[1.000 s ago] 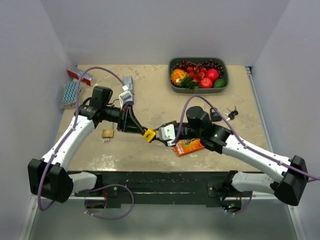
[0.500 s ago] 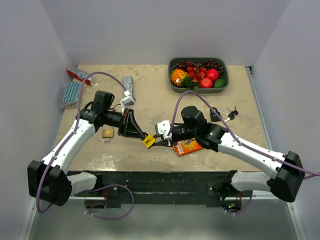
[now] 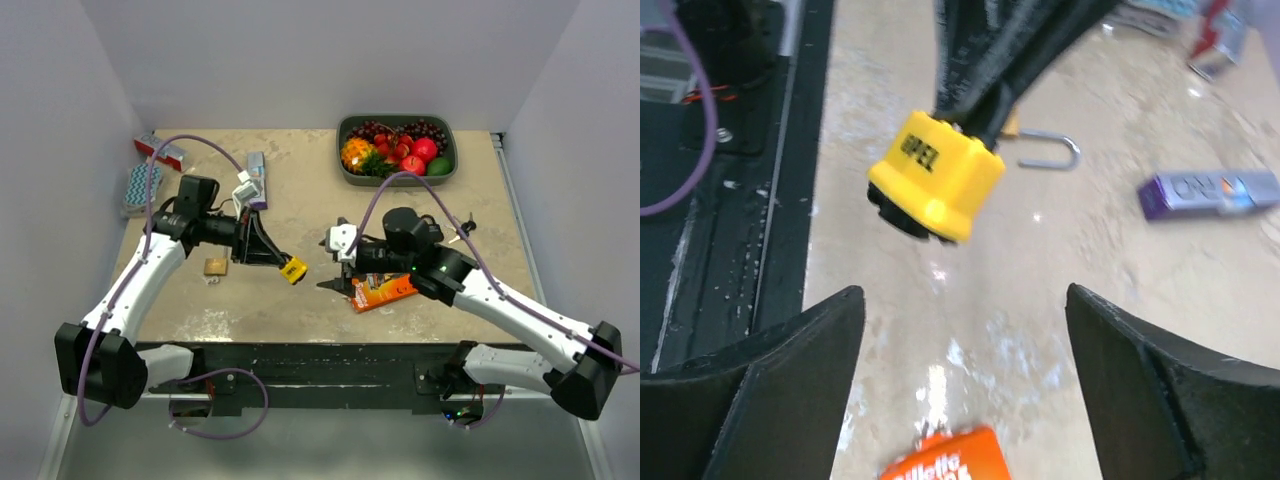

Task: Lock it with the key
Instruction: Place the lock at the center of the board.

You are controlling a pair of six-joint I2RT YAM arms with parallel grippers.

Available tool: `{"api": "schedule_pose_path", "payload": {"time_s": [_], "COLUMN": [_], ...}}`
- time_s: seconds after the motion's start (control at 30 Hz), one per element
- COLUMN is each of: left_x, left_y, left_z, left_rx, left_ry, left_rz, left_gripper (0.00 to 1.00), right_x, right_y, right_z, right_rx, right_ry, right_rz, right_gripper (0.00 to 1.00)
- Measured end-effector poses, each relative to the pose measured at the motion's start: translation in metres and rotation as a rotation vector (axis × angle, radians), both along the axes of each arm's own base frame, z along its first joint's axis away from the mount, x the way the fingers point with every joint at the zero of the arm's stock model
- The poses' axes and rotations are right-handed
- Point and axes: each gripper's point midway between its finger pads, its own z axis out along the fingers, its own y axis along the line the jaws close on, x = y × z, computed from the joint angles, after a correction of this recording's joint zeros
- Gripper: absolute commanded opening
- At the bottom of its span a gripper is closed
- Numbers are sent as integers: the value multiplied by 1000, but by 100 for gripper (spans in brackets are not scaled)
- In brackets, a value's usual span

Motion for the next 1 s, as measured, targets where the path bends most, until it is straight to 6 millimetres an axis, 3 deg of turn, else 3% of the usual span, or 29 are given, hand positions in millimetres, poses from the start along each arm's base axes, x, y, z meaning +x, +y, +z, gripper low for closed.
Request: {"api": "schedule_pose_path", "payload": {"time_s": [0.17, 0.37, 0.57, 0.73, 0.93, 1.0], "left_x": [24, 58, 75, 78, 78, 78], "left_y": [3, 3, -4, -6, -6, -6], "left_z": [-12, -28, -28, -32, -32, -32], "left_rx": [94, 207, 223, 223, 224, 224], "left_ry": [9, 120, 183, 224, 232, 232], "left_rz": [127, 373, 497, 530, 535, 535], "left_gripper": [0, 0, 0, 0, 0, 0], "right_x": [15, 40, 59, 70, 72, 73], "right_y": [-27, -26, -8, 15, 38, 43], "right_z": [10, 0, -1, -4, -15, -17], "right_rx": [-16, -59, -60, -65, -97, -110], "right_ry": [35, 153, 238, 258, 246, 227], "right_rz": [-175, -339, -398, -385, -342, -326], "right_gripper": [89, 88, 88, 85, 74, 65]}}
